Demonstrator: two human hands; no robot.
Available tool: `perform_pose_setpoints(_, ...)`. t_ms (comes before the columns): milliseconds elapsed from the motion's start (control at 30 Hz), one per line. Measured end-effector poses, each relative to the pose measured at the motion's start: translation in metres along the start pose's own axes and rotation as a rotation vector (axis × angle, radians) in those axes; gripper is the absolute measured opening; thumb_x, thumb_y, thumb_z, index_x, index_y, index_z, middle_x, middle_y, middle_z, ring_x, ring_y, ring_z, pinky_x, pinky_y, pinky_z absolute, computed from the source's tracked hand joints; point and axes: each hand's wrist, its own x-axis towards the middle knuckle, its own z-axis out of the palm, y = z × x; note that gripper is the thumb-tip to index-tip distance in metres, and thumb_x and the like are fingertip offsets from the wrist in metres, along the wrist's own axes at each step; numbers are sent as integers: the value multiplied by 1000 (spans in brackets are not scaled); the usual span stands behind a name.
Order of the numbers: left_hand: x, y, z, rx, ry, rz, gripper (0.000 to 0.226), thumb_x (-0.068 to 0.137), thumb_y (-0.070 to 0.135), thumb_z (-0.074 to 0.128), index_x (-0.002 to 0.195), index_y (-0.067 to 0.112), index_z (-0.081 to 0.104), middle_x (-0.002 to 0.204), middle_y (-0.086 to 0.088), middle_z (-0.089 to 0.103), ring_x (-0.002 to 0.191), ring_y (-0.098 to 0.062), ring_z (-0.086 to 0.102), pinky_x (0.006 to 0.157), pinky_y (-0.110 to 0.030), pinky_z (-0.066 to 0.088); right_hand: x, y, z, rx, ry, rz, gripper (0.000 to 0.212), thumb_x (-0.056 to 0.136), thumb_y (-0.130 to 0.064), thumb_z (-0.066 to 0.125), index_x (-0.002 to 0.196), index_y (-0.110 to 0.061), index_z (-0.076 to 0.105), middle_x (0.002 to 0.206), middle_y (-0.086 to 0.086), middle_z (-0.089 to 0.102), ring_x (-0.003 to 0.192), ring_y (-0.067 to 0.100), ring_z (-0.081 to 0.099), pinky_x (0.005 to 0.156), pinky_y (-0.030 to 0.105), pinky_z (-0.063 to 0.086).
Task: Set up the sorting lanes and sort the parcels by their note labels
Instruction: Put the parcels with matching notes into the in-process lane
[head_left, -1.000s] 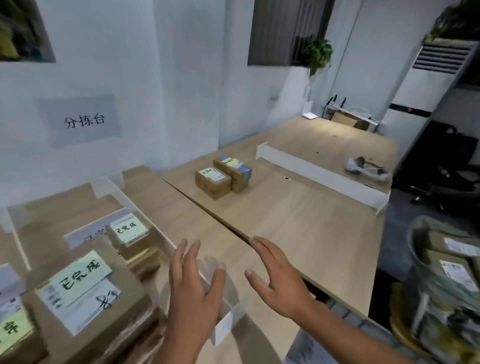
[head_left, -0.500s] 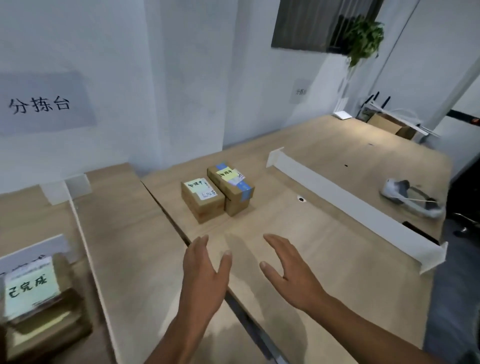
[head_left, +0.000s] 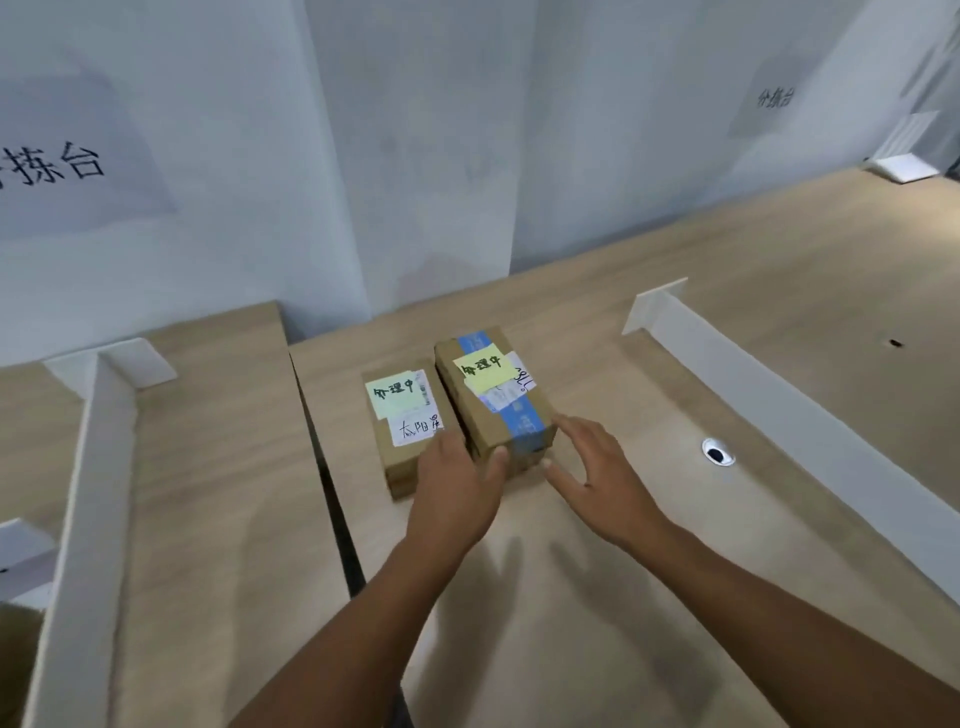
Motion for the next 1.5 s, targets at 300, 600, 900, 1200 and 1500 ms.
perform_pose_setpoints(300,97,13,50,-50,88,-139,40,90,30,63,125,12,53,124,-9,62,114,-33,57,95,-41,47,114,51,40,118,-105,47,65,99,-42,59,157,-23,35,153,1,46,140,19,41,115,33,33)
perform_pose_setpoints(600,73,19,41,-165,210,-13,33,94,27,67,120,29,45,125,4,59,119,-19,57,97,-47,53,87,30,25,82,-6,-38,72,98,-54,54,158,-23,30,146,-3,51,133,16,43,104,36,47)
perform_pose_setpoints(900,-89,-5,-131,-332,578,72,60,83,42,70,137,45,44,134,23,51,122,1,57,91,-27,54,20,-181,13,298,-59,-355,75,87,-64,48,154,-36,28,134,-15,41,119,2,49,93,21,46)
perform_pose_setpoints(1200,-329,-85,-317,-173,1058,-64,57,80,30,69,129,34,41,128,14,49,123,-5,52,98,-29,47,-125,-435,101,517,-357,-762,75,84,-66,52,150,-37,32,125,-23,38,119,-15,44,91,3,38)
perform_pose_setpoints(1500,-630,-181,-418,-97,1468,-236,54,85,33,70,124,53,39,129,17,49,122,-4,56,91,-29,55,-371,-645,188,577,-634,-1092,75,83,-71,47,150,-42,29,134,-20,34,121,-12,40,89,3,38)
